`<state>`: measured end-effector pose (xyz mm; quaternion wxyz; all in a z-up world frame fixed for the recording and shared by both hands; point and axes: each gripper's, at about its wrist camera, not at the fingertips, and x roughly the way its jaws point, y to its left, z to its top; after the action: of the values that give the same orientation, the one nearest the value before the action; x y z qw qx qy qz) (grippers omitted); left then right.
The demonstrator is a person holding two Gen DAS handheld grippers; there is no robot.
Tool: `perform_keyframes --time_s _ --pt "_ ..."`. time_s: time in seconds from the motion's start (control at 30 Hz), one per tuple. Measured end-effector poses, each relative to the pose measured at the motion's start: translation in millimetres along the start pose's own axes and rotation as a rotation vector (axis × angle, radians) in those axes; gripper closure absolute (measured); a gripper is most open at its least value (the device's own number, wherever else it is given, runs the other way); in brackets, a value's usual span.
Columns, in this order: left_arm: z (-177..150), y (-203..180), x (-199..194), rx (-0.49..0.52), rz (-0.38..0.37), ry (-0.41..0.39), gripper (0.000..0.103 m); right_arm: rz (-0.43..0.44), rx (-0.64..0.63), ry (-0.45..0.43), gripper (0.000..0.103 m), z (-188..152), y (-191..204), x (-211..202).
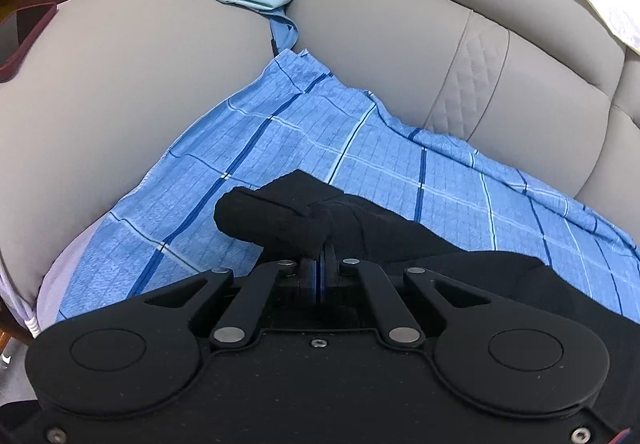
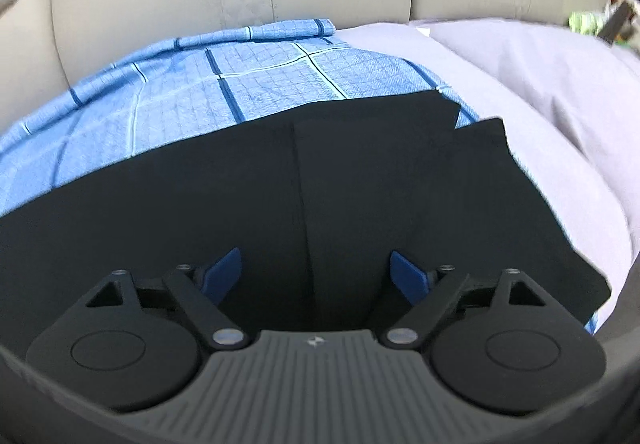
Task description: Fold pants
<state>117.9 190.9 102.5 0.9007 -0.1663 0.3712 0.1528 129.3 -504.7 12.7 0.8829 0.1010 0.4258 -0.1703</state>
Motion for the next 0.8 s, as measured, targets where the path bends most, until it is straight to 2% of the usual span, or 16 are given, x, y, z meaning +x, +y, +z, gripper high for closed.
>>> perform_keyframes --time_s 0.07,0.1,0.13,0.2,0.23,0.53,0.7,0.8 --pt "-1.4 0.9 1.4 0.005 0.007 0.004 0.101 -0.035 0.029 0.02 0.014 3.4 -3.1 10.6" --pt "-1.8 1.0 1.8 0.003 0.008 0.007 0.101 -0.014 0.071 0.018 0.026 4.8 -8.9 12.5" --pt "-2.0 1.6 2.1 0.0 0.009 0.01 0.101 -0.004 0.11 0.008 0.048 6.3 -14.4 11.2" --pt "-2.2 1.7 1.6 0.001 0.009 0.008 0.101 -0.062 0.141 -0.021 0.094 8.6 -21.3 1.5" --pt "-2.9 1.2 0.5 0.004 0.011 0.005 0.101 -0.057 0.176 -0.021 0.099 8.5 -28.8 -3.6" --pt "-16.0 3.9 -21.6 0.025 -0.026 0.022 0.101 -0.011 0.418 0.009 0.099 -33.1 -93.8 -35.9" --pt "-33.0 6.6 -32.9 0.049 -0.044 0.035 0.101 -0.017 0.485 0.013 0.098 -50.4 -119.1 -52.8" --pt "-49.0 8.8 -27.5 0.069 -0.025 0.069 0.101 -0.013 0.527 0.023 0.097 -56.9 -130.6 -51.0"
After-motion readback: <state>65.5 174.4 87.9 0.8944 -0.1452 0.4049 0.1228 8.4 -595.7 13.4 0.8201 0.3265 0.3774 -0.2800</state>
